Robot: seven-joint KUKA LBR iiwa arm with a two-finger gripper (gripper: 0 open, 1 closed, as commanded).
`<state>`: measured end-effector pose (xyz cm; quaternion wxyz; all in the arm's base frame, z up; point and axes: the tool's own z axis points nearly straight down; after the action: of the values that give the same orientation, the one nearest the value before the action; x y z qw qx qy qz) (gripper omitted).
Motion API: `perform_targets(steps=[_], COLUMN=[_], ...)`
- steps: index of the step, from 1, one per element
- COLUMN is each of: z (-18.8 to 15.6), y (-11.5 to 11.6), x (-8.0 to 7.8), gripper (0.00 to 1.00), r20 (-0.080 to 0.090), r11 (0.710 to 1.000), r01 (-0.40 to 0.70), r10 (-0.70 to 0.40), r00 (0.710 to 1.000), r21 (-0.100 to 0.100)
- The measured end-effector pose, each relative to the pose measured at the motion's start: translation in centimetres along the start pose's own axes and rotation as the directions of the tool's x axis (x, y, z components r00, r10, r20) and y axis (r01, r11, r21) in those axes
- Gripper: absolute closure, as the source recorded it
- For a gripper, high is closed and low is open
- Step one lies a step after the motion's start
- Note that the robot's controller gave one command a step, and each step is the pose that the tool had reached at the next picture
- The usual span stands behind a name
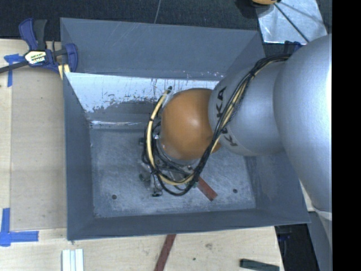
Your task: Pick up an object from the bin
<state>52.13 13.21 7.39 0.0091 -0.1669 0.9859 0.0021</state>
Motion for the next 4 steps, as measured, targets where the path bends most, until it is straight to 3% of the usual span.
perform_targets(steps=[1,2,3,4], z=[-5.5,-7.7,-8.1,-9.6], y=[0.4,-1.5,-2.2,-5.5], x=[-1.4,2.0,3.2,1.1], gripper=[1.0,1.0,1.0,0.0], r20=[-0.019,-0.013,-0.019,-0.015], r11=[1.0,0.999,0.998,1.0], r01=[-0.006,-0.054,-0.07,-0.013], r10=[0.006,0.054,0.07,0.013], r00=[1.0,0.998,0.997,1.0], r21=[0.001,0.001,0.002,0.002])
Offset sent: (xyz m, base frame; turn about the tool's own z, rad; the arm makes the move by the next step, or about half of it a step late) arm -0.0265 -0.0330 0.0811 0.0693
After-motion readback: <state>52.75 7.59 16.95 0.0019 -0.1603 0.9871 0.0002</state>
